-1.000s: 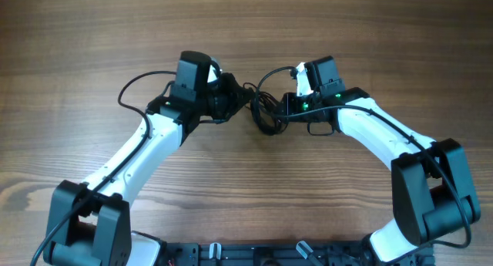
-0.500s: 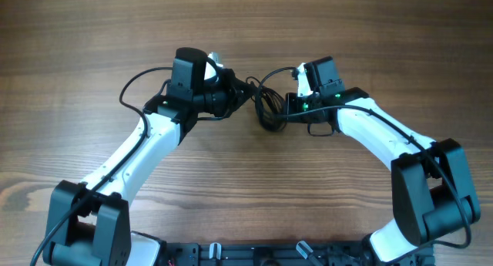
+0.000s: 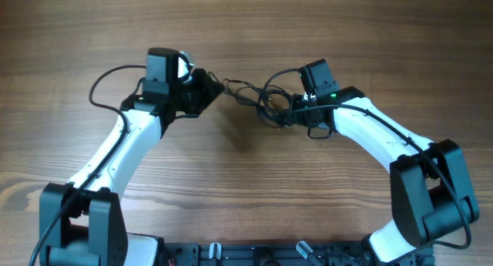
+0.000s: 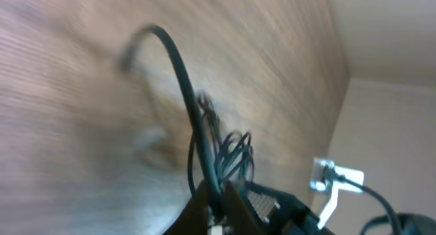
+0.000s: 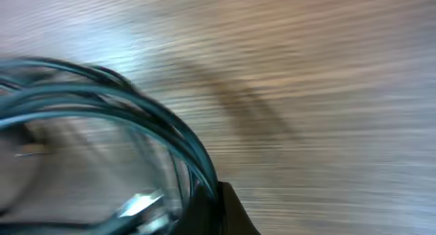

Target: Untangle cables

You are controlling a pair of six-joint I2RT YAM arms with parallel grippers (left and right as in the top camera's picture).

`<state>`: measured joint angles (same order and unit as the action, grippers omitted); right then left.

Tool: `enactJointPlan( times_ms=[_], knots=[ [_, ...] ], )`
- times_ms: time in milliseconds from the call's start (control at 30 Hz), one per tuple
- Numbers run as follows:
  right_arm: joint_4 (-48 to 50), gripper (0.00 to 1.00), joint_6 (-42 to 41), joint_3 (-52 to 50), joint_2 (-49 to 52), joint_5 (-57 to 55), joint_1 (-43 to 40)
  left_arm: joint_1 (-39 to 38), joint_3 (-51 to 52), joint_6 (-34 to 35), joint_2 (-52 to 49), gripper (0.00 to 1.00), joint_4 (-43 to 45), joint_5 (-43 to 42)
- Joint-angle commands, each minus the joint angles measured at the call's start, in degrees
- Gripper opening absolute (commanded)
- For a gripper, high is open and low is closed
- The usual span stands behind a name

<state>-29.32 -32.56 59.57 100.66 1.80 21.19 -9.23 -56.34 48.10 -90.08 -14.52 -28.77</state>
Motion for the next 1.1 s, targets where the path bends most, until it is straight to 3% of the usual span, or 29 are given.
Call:
enactJointPlan(
  times_ms=[0,33,100,333,500,600,767,1067],
  knots=[
    [0.4,0.04,1.0,-1.0,1.1,-3.3,-1.2,2.3,-0.8,-1.6,1.6,0.51,-0.8,4.7],
    [1.4,0.04,2.9,-1.0,1.1,-0.8,-1.2,1.9,-0.8,-1.7,1.6,0.57,-1.8,5.1],
    [2.3,0.04,4.1,-1.0,1.1,1.7,-1.2,1.1,-0.8,-2.0,1.6,0.57,-3.7,5.8],
    [3.0,0.04,4.1,-1.0,1.1,4.8,-1.2,-5.0,-0.8,-2.9,1.1,0.52,-10.0,6.0],
    [2.9,0.04,4.3,-1.0,1.1,6.0,-1.2,-10.1,-0.8,-0.1,-0.3,0.48,-10.0,12.2],
    [2.9,0.04,5.6,-1.0,1.1,6.7,-1.2,-12.8,-0.8,6.3,-1.7,0.49,-9.2,13.7],
    [2.9,0.04,5.6,-1.0,1.1,7.1,-1.2,-16.0,-0.8,11.4,-4.2,0.49,-6.2,14.8],
    [2.9,0.04,5.6,-1.0,1.1,7.2,-1.2,-19.1,-0.8,12.8,-8.5,0.56,0.2,21.3]
  ],
)
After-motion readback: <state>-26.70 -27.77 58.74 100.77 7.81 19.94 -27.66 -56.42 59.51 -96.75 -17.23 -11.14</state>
